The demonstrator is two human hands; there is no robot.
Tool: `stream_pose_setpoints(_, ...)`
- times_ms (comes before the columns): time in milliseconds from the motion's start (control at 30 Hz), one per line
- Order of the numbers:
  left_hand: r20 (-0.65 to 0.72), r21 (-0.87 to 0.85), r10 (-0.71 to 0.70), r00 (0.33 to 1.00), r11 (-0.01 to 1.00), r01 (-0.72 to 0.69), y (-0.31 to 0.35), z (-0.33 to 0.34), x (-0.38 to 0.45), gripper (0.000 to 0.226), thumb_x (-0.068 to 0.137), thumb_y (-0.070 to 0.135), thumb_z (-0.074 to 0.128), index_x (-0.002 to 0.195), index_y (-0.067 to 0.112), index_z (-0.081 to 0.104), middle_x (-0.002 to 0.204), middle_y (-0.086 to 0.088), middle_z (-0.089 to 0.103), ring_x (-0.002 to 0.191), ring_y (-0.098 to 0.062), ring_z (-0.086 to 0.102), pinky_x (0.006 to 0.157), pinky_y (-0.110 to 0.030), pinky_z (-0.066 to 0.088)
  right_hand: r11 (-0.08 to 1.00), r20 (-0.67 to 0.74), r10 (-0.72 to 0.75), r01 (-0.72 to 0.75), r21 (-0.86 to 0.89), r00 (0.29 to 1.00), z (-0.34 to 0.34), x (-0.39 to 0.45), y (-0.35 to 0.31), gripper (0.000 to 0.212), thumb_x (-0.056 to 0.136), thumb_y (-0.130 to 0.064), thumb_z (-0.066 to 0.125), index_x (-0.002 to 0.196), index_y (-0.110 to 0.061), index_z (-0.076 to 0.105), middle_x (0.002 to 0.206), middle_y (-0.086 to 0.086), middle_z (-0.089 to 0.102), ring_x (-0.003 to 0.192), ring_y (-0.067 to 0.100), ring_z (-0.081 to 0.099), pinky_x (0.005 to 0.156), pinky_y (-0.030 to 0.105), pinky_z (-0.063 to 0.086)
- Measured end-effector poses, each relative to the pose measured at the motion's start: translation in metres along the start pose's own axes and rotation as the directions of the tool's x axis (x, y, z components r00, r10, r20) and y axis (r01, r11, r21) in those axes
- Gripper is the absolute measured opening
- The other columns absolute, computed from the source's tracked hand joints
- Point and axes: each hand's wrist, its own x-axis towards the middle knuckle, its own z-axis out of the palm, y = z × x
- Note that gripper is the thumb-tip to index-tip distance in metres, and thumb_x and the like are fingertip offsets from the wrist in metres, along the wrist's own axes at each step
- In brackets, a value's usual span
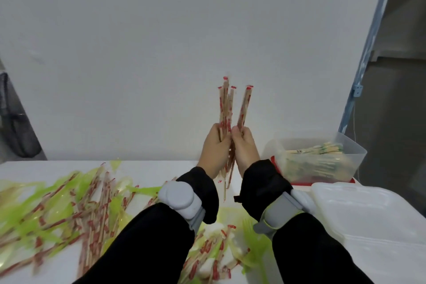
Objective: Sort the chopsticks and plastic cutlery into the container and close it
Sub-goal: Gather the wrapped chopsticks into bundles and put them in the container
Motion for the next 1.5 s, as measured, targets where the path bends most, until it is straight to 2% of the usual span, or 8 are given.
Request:
stream_pose_setpoints(267, 0.080, 0.170, -0.018, 0.997, 0.985, 0.004, -0.076, 0.006, -0.007, 0.015, 0.082, 0.025, 0.046, 0.095, 0.029, 0.053, 0.096, 0.006, 0.063, 0.092, -0.007, 0.062, 0.089, -0.038, 0.052, 0.994, 0.044, 0.081, -0.078, -0.073, 0.996, -0.010, 0.005, 0.053, 0.029, 0.082, -0.015, 0.070, 0.104, -0.016, 0.052, 0.097, -0.001, 0.064, 0.093, 0.013, 0.063, 0.083, 0.023, 0.047)
stream_pose_setpoints(500, 0.237, 0.447, -0.121, 0.964, 0.895, 0.003, -0.109, 0.002, -0.017, 0.057, 0.072, 0.029, 0.051, 0.127, 0.018, 0.040, 0.121, -0.005, 0.054, 0.112, -0.017, 0.056, 0.097, -0.037, 0.047, 0.961, -0.106, 0.177, -0.196, -0.197, 0.978, -0.017, 0.009, 0.074, 0.022, 0.087, -0.013, 0.062, 0.107, -0.006, 0.058, 0.097, 0.010, 0.064, 0.089, 0.022, 0.061, 0.080, 0.027, 0.047)
stream_pose_setpoints(700, 0.247, 0.515, -0.082, 0.966, 0.855, -0.059, -0.081, 0.000, -0.017, 0.104, 0.063, 0.022, 0.064, 0.138, 0.051, -0.002, 0.138, -0.002, 0.044, 0.119, -0.023, 0.053, 0.096, -0.039, 0.048, 0.919, -0.212, 0.338, -0.273, 0.286, 0.917, -0.032, 0.026, 0.038, 0.008, 0.090, -0.005, 0.050, 0.097, -0.004, 0.054, 0.076, 0.012, 0.062, 0.067, 0.027, 0.063, 0.062, 0.035, 0.051)
stream_pose_setpoints(933, 0.246, 0.621, 0.101, 0.964, 0.747, -0.237, -0.033, 0.040, -0.012, 0.094, 0.079, 0.004, 0.051, 0.150, 0.032, -0.004, 0.107, -0.009, 0.066, 0.089, -0.034, 0.062, 0.072, -0.033, 0.048, 0.838, -0.189, 0.390, -0.262, 0.479, 0.901, -0.051, 0.029, -0.011, 0.017, 0.089, -0.016, 0.058, 0.076, -0.007, 0.052, 0.067, 0.009, 0.052, 0.057, 0.022, 0.053, 0.056, 0.030, 0.046)
stream_pose_setpoints(1100, 0.332, 0.693, 0.065, 0.941, 0.660, -0.291, -0.005, 0.076, 0.006, 0.064, 0.087, 0.012, 0.047, 0.145, 0.026, 0.024, 0.109, -0.015, 0.063, 0.094, -0.035, 0.060, 0.080, -0.041, 0.050, 0.938, -0.242, 0.346, -0.341, 0.064, 0.906, -0.098, 0.036, -0.042, 0.030, 0.086, -0.044, 0.059, 0.081, -0.014, 0.058, 0.079, 0.006, 0.060, 0.078, 0.023, 0.057, 0.081, 0.038, 0.046)
stream_pose_setpoints(1267, 0.425, 0.869, 0.018, 0.905, 0.272, -0.413, 0.021, 0.107, 0.038, 0.044, 0.089, 0.011, 0.042, 0.131, 0.023, 0.036, 0.104, -0.010, 0.061, 0.088, -0.031, 0.057, 0.066, -0.032, 0.038, 0.783, -0.236, 0.242, -0.333, -0.526, 0.941, -0.182, 0.045, -0.059, 0.063, 0.093, -0.051, 0.045, 0.130, 0.000, 0.050, 0.128, 0.014, 0.055, 0.113, 0.029, 0.052, 0.084, 0.025, 0.032)
stream_pose_setpoints(1400, 0.508, 0.858, -0.085, 0.857, -0.033, -0.512, 0.020, 0.143, 0.056, 0.045, 0.089, 0.001, 0.037, 0.130, 0.020, 0.036, 0.104, -0.010, 0.061, 0.087, -0.030, 0.058, 0.064, -0.033, 0.036, 0.596, -0.232, 0.165, -0.284, -0.751, 0.959, -0.244, 0.042, -0.050, 0.036, 0.093, -0.028, 0.055, 0.120, -0.004, 0.061, 0.122, 0.015, 0.061, 0.116, 0.030, 0.056, 0.077, 0.022, 0.034)
stream_pose_setpoints(1500, 0.539, 0.826, -0.151, 0.829, -0.099, -0.555, 0.006, 0.173, 0.065, 0.044, 0.089, 0.000, 0.036, 0.129, 0.020, 0.038, 0.105, -0.011, 0.062, 0.092, -0.030, 0.061, 0.064, -0.032, 0.036, 0.387, -0.239, 0.057, -0.242, -0.890, 0.969, -0.274, 0.039, -0.034, 0.023, 0.095, -0.020, 0.048, 0.086, -0.012, 0.068, 0.103, 0.016, 0.063, 0.101, 0.027, 0.058, 0.074, 0.022, 0.034)
